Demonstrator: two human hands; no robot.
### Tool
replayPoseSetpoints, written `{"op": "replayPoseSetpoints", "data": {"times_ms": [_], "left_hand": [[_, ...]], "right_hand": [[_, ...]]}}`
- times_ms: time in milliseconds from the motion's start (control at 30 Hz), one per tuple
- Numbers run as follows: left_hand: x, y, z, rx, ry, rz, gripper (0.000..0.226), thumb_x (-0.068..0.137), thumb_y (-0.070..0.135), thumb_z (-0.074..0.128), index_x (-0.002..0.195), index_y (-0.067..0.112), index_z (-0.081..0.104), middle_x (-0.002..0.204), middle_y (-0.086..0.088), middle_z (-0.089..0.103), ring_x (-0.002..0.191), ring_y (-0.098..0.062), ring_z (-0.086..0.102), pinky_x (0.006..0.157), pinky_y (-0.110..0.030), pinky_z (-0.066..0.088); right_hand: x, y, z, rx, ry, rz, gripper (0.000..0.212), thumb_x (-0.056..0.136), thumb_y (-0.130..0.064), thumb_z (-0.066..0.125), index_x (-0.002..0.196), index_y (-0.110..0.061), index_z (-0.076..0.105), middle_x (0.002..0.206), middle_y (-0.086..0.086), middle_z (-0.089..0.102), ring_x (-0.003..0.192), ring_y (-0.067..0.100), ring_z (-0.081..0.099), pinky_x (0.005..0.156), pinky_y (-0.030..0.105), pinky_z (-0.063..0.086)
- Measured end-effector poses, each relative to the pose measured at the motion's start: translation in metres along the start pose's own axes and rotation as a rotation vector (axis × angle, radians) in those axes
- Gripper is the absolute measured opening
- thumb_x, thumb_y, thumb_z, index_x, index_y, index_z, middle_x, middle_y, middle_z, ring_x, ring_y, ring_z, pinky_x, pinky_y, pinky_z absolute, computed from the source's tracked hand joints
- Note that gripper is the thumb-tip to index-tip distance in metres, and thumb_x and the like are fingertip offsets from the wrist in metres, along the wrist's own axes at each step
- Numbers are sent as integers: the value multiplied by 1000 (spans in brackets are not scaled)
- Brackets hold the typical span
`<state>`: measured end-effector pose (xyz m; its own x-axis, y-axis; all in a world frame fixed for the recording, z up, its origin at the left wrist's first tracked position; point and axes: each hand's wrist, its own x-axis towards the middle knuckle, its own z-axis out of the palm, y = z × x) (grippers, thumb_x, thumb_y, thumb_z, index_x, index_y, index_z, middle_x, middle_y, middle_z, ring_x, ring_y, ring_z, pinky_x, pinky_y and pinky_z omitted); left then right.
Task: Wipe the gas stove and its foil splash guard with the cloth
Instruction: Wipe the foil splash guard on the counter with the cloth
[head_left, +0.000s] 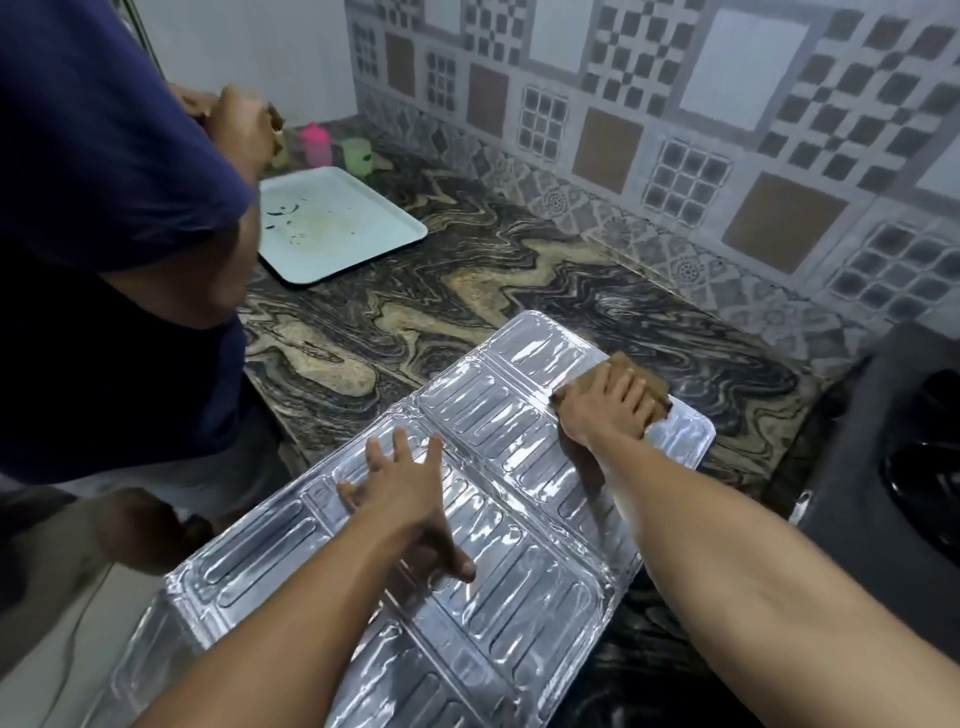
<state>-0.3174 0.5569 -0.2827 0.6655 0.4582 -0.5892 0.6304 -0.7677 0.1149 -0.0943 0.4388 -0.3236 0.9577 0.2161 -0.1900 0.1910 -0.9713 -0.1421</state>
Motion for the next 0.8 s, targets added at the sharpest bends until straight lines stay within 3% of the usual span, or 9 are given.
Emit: {"op": "replayPoseSetpoints", "data": {"times_ms": [67,333,433,533,667,800], "left_hand": [[1,0,0,4,10,3,159,38,68,85,150,30,-21,156,-14,-31,142,-47,-22,105,-76,7],[7,11,-5,118,-35,-48,162,40,64,87,148,19,-25,153,-21,-31,141,-54,-16,106,-77,11],[11,20,-8,206,-19,-23,160,47,57,88,147,9,-27,150,-18,-39,141,-49,-23,106,-77,2],[23,24,-8,250,9,60,149,61,48,86,145,16,-32,150,-15,-40,142,-42,-28,107,-74,-7],[33,21,-7,226,-66,87,158,50,54,89,144,25,-34,152,-3,-40,144,-35,-27,109,-73,7],[38,22,-5,235,-89,84,166,41,60,90,140,26,-40,149,-2,-45,142,-35,-32,106,-75,8]], "right_hand": [[-6,-10,4,-14,26,-29,68,97,-49,12,152,-13,-1,161,13,-4,146,40,-6,116,54,-7],[-8,-42,18,-84,45,-447,65,98,-49,7,153,-15,2,162,8,-1,146,40,-6,117,53,-8],[-7,-58,16,-149,-11,-680,62,100,-45,9,153,-13,1,162,8,1,147,38,-3,119,51,-2],[3,-74,14,-183,-27,-803,62,101,-45,13,153,-14,3,162,6,1,148,34,-2,118,50,0],[41,-81,1,-130,-71,-681,67,97,-57,13,153,-22,-4,161,5,-8,148,30,-7,118,51,-3],[61,-72,-7,-81,-67,-467,71,94,-63,9,152,-24,-4,161,9,-10,147,31,-8,116,53,-6]]}}
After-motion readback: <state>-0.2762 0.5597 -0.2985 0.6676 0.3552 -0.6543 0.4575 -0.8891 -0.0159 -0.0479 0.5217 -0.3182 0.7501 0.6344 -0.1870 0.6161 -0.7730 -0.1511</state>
